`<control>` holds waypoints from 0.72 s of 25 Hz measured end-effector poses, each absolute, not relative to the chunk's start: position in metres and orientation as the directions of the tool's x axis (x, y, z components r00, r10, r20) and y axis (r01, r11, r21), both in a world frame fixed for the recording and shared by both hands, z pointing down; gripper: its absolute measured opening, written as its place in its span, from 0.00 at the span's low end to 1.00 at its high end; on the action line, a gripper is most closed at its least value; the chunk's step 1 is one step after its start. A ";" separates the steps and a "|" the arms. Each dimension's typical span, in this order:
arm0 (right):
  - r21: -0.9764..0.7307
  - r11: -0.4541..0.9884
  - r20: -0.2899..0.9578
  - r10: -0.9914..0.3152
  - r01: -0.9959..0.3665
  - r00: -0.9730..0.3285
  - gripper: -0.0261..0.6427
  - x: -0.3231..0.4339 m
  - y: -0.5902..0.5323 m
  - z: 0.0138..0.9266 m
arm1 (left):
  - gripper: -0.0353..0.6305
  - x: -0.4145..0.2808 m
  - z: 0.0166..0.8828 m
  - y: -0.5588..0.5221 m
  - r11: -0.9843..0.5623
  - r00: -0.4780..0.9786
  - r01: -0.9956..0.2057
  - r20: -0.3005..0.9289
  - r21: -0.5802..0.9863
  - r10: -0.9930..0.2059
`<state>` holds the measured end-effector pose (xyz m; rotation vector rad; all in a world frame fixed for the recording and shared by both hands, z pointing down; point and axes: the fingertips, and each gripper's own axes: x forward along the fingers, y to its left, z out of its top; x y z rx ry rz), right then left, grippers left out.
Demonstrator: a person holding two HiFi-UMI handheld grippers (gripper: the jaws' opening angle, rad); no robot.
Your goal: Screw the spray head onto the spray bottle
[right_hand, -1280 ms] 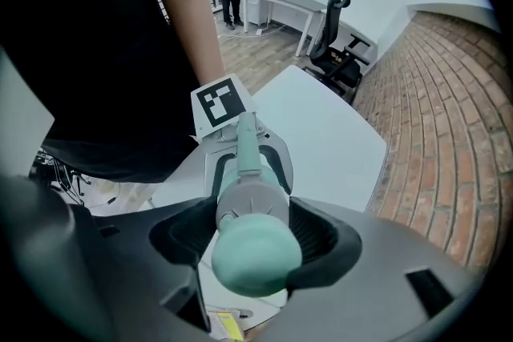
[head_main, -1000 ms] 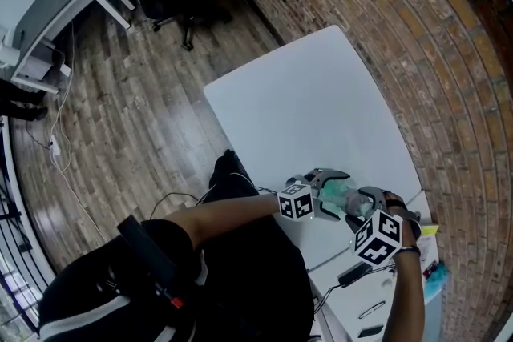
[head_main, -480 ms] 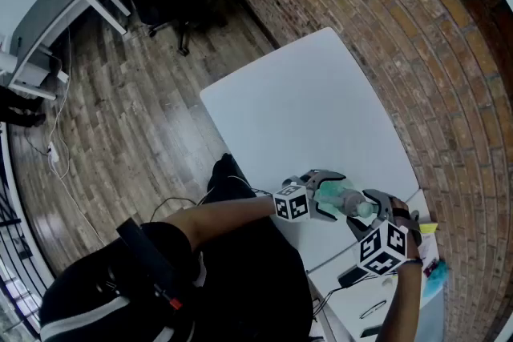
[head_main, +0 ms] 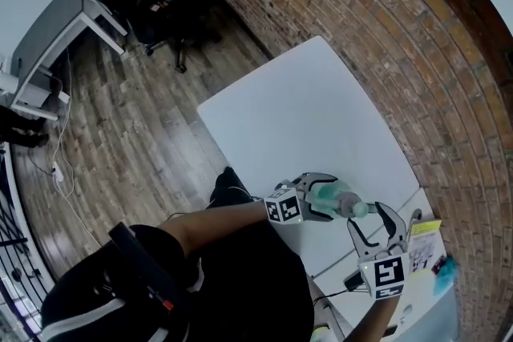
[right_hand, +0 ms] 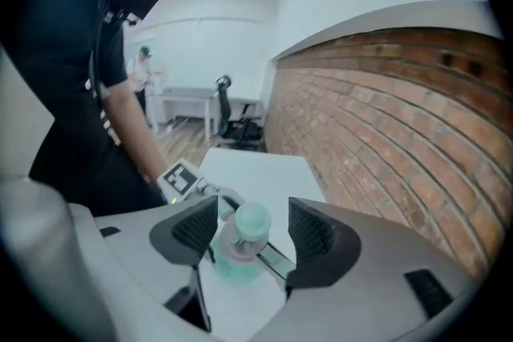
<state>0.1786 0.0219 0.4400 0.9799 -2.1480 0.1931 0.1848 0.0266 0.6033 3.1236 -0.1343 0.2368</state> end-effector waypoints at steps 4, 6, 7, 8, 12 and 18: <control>0.038 0.381 0.399 -0.853 -0.924 -0.335 0.45 0.205 0.018 0.416 | 0.68 0.174 0.594 0.032 -0.996 0.987 -0.086 0.142 0.029 -0.081; -0.008 0.273 0.286 -0.921 -0.962 -0.264 0.45 0.217 0.027 0.404 | 0.61 0.166 0.591 0.034 -0.994 0.989 -0.085 0.131 0.069 -0.075; -0.021 0.238 0.235 -0.943 -0.971 -0.236 0.44 0.219 0.033 0.398 | 0.55 0.161 0.590 0.034 -0.992 0.989 -0.088 0.127 0.094 -0.076; -0.022 0.214 0.191 -0.958 -0.977 -0.215 0.42 0.220 0.038 0.392 | 0.48 0.154 0.589 0.034 -0.989 0.988 -0.098 0.127 0.111 -0.084; 0.084 0.170 0.093 -0.982 -0.982 -0.162 0.18 0.219 0.046 0.382 | 0.29 0.127 0.584 0.014 -0.977 0.970 -0.200 0.153 0.075 -0.187; 0.067 0.079 0.099 -0.992 -0.995 -0.072 0.05 0.220 0.079 0.395 | 0.06 0.085 0.550 0.010 -0.940 0.935 -0.340 0.123 0.041 -0.332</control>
